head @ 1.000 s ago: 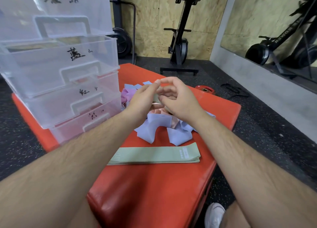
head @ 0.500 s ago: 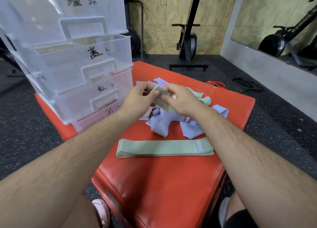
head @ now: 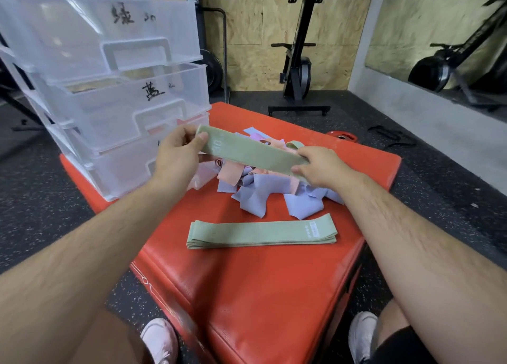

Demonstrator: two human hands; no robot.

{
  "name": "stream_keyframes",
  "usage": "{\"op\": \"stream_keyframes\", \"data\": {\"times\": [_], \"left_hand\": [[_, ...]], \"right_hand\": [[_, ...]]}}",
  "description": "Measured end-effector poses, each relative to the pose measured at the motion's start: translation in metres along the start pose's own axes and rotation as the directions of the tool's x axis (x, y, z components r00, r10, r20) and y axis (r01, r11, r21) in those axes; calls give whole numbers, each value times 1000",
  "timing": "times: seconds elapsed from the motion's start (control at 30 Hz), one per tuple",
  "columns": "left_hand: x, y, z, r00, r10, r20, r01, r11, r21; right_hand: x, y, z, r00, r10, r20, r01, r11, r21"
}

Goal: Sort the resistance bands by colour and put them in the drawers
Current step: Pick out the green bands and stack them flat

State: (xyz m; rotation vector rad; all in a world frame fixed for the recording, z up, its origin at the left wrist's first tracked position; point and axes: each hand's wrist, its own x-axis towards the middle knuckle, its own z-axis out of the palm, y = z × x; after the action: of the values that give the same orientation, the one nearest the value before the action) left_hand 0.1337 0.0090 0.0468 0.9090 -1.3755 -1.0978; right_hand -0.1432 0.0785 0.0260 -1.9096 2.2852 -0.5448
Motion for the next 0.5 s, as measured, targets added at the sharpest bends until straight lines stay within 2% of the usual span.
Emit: {"op": "stream_keyframes", "data": {"times": [0.17,0.3,0.4,0.5], "left_hand": [[-2,-9,-18,994,-103,-22,104,993,52],[-11,-14,-31,971,-240,8,232,944,234],[-22,-24,-41,946,-313,82,261,888,379],[-34,-35,-53,936,-323,140,199,814,546]], "right_hand": [[-15,27,-24,997,71,39,-76,983,165],[-32,45,-36,969,145,200,-225,852,473],[-50,47,-26,943,113,312,-249,863,440],[-65,41,-14,944,71,322,-180,930,321]]}}
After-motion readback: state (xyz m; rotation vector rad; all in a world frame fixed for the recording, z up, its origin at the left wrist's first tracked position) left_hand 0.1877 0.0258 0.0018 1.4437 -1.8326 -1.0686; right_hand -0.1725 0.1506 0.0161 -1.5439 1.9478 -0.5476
